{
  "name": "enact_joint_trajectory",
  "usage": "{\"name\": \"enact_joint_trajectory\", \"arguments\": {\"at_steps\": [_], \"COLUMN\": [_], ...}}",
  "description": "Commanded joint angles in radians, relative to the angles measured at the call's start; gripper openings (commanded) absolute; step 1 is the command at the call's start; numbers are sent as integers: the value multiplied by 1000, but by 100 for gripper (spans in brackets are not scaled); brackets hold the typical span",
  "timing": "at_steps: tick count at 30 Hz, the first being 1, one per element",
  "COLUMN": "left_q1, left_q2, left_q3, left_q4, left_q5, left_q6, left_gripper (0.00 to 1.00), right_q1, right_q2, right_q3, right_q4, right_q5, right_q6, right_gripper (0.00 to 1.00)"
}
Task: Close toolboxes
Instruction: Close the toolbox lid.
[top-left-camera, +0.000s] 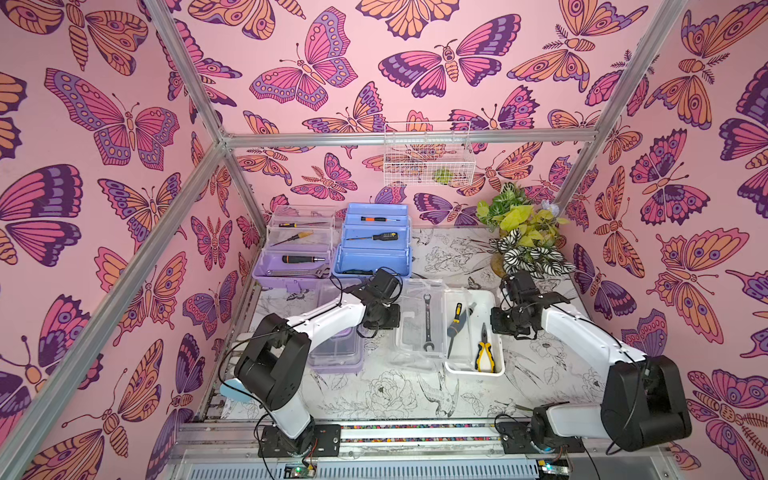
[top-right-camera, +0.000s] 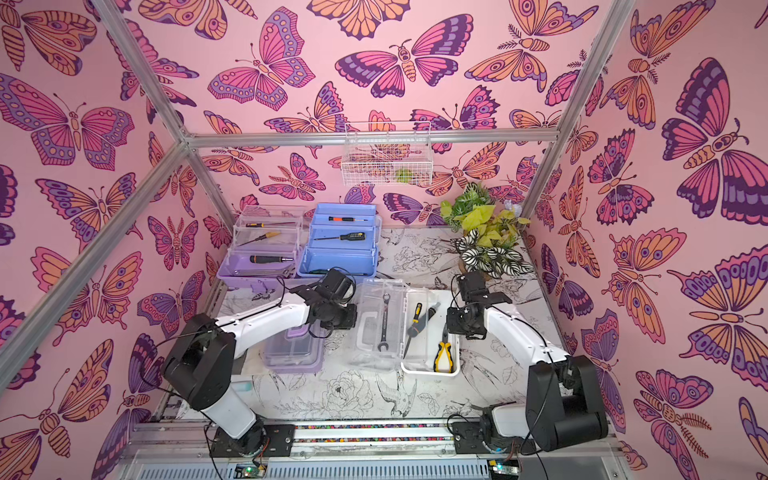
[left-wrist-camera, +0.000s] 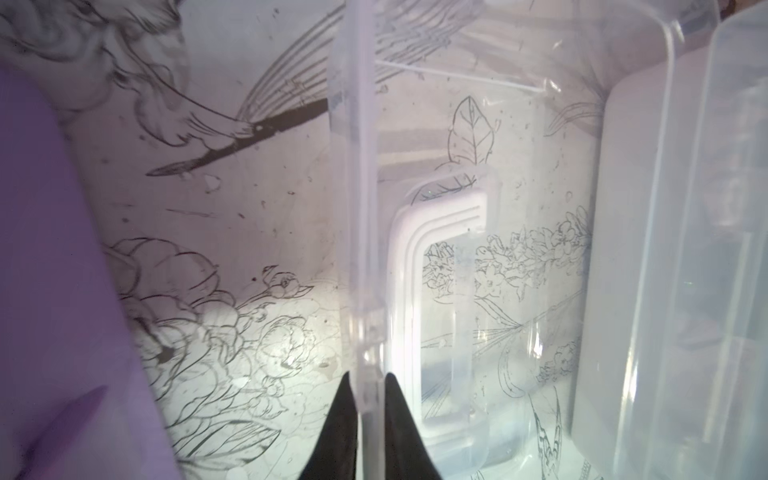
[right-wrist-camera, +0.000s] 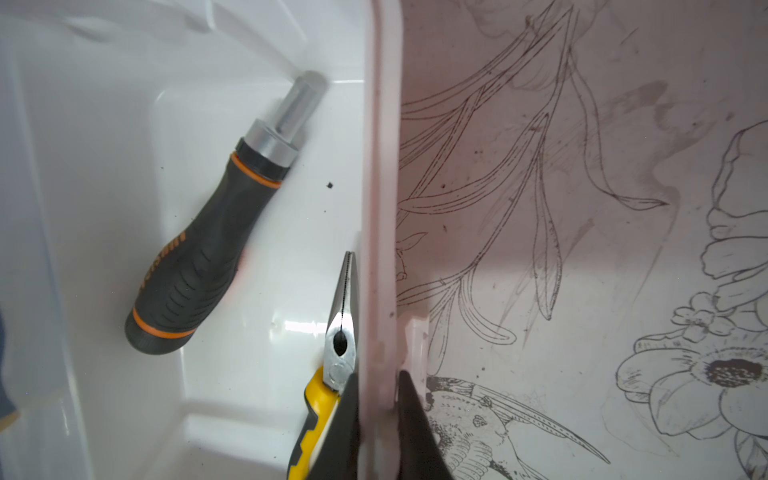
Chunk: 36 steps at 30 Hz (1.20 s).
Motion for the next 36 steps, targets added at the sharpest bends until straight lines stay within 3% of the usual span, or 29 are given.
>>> {"name": "enact_joint_trajectory", "arguments": {"at_steps": [1, 9, 20, 24, 32, 36], "left_q1": [-37, -82, -174, -209, -237, -264], "left_q2": [-57, -81, -184, -179, -137, -123], "left_q3": [78, 188, 214, 224, 260, 286], "left_q4": [-140, -369, -418, -417, -408, -390], "left_q5": [-130, -369, -467, -457, -404, -374], "left_q6": [61, 96, 88, 71, 75, 81], "left_gripper": [12, 10, 10, 27, 38, 51], "right_q1": [34, 227, 435, 470, 468, 445], "right_q2": [4, 57, 207, 276, 264, 227], "right_q3": [4, 24, 113, 148, 134, 115], "right_q4": [44, 112, 343, 361, 377, 365], "right_q5": [-120, -138, -262, -270, -290, -288], "right_q6": [24, 99, 285, 308, 333, 340], "right_gripper": [1, 0, 0, 0, 5, 11]}}
